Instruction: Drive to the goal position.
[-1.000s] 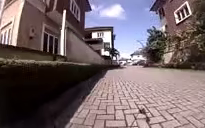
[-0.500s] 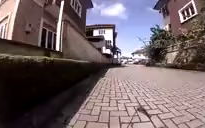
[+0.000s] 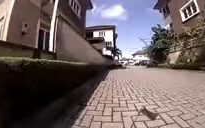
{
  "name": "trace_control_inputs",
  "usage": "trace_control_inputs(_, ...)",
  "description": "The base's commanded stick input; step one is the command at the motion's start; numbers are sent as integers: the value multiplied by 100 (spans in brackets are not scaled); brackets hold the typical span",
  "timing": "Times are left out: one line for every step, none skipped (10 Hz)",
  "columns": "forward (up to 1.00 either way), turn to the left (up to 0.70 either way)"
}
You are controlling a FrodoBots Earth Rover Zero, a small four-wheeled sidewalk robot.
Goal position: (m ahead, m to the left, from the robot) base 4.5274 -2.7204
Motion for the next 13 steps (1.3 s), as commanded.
trace_control_inputs(69,3)
trace_control_inputs(69,3)
trace_control_inputs(69,3)
trace_control_inputs(69,3)
trace_control_inputs(69,3)
trace_control_inputs(69,3)
trace_control_inputs(69,3)
trace_control_inputs(69,3)
trace_control_inputs(69,3)
trace_control_inputs(69,3)
trace_control_inputs(69,-19)
trace_control_inputs(69,-35)
trace_control_inputs(69,-35)
